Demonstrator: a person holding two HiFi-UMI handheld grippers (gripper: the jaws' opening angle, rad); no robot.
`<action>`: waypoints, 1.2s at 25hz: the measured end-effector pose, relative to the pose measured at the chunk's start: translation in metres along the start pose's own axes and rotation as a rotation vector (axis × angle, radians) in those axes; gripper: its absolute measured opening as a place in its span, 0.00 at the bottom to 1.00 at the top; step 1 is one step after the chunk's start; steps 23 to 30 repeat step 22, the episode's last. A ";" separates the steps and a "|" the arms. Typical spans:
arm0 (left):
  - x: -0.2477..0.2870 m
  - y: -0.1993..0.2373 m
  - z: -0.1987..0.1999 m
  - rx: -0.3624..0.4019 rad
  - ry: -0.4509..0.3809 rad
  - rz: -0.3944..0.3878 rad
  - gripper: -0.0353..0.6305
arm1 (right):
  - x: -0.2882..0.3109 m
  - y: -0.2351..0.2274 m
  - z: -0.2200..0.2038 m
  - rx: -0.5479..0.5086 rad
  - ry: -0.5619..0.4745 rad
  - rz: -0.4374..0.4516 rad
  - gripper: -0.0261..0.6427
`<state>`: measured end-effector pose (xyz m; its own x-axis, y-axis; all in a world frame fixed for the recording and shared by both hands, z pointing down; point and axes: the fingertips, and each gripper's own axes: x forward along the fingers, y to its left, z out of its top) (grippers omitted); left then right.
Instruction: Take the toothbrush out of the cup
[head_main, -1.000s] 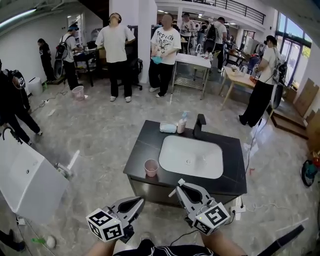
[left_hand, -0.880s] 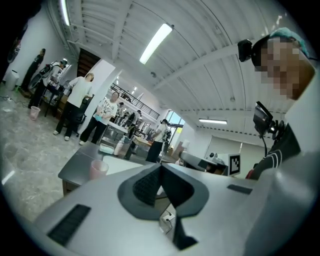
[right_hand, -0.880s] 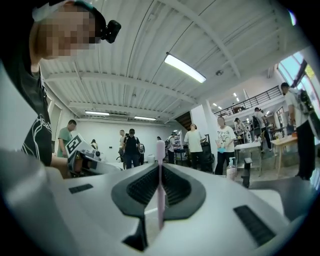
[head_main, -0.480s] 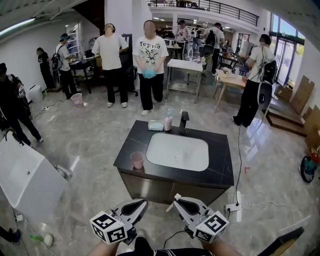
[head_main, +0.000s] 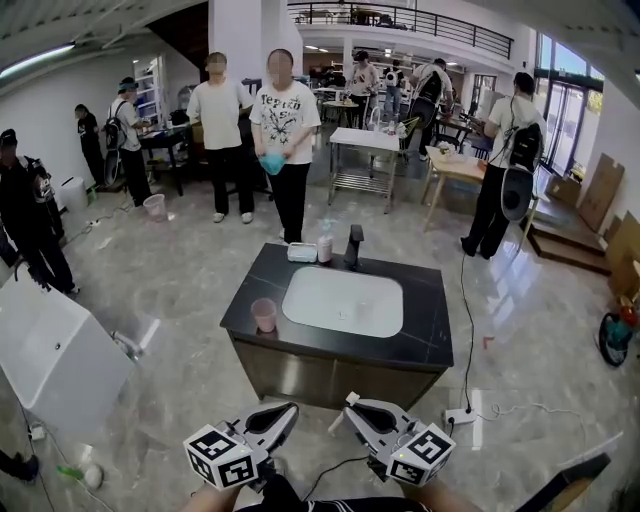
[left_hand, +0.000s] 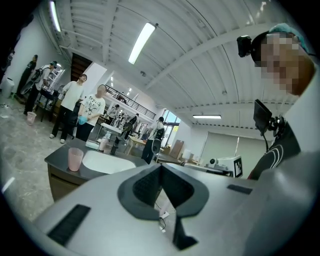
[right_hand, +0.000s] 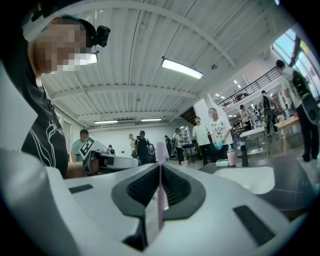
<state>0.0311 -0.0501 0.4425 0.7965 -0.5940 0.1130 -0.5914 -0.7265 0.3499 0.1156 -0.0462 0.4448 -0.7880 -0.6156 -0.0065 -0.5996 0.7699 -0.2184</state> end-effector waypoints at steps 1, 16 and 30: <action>0.000 -0.002 0.000 0.003 -0.001 0.000 0.06 | -0.002 0.000 0.001 -0.003 -0.001 0.001 0.07; 0.006 0.001 0.005 0.014 -0.001 0.011 0.06 | 0.000 -0.010 0.003 0.004 -0.020 0.000 0.07; 0.005 0.000 0.005 0.008 0.004 0.016 0.06 | 0.001 -0.008 0.005 -0.002 -0.012 0.001 0.07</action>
